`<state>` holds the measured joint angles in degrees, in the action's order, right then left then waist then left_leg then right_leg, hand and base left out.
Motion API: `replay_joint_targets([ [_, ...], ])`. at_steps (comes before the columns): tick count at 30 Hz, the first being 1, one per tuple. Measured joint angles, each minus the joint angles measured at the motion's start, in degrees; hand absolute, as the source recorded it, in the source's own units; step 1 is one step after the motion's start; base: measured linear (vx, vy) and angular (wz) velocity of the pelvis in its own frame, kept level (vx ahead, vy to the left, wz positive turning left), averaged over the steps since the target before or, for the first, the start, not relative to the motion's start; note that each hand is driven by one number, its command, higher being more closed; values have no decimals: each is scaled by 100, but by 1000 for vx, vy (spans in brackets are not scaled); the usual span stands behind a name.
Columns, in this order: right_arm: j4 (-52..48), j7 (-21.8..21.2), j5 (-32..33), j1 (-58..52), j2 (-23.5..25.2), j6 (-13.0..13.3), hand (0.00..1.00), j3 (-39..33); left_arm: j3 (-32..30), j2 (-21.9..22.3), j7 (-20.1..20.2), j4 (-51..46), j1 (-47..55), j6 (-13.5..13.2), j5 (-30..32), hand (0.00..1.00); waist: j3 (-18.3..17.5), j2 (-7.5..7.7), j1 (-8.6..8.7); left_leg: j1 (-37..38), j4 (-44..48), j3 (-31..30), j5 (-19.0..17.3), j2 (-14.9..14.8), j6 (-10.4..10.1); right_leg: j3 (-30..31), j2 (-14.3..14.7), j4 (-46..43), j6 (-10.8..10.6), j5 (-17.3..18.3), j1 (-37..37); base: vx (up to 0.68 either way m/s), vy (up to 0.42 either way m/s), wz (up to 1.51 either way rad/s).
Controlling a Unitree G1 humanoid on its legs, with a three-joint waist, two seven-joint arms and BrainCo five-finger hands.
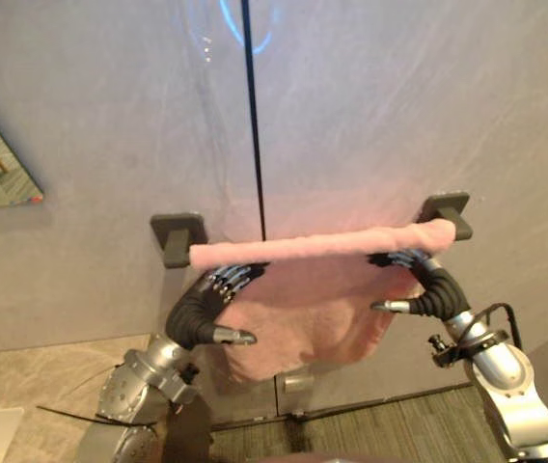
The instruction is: Organize washtable
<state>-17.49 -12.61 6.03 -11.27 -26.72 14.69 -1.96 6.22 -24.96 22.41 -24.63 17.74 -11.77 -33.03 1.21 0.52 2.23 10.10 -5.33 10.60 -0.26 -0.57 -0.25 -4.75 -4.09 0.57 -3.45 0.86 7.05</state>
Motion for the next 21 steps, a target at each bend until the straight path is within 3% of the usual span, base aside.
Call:
replay_joint_targets([
  [11,-1,134,-377,-811,887,-19,0,-944,-564,1257,-121,300,730,1,151,0,-30,10,15,34,0,-29,-4,4,-1,-19,-2,70,-4,3,79,0,0,0],
  [21,147,142,-680,-1538,1629,-188,0,-1153,-687,1714,20,952,1391,226,-364,0,-6,33,7,-40,-48,-42,-45,2,-15,-36,-30,60,-58,103,52,0,0,0],
])
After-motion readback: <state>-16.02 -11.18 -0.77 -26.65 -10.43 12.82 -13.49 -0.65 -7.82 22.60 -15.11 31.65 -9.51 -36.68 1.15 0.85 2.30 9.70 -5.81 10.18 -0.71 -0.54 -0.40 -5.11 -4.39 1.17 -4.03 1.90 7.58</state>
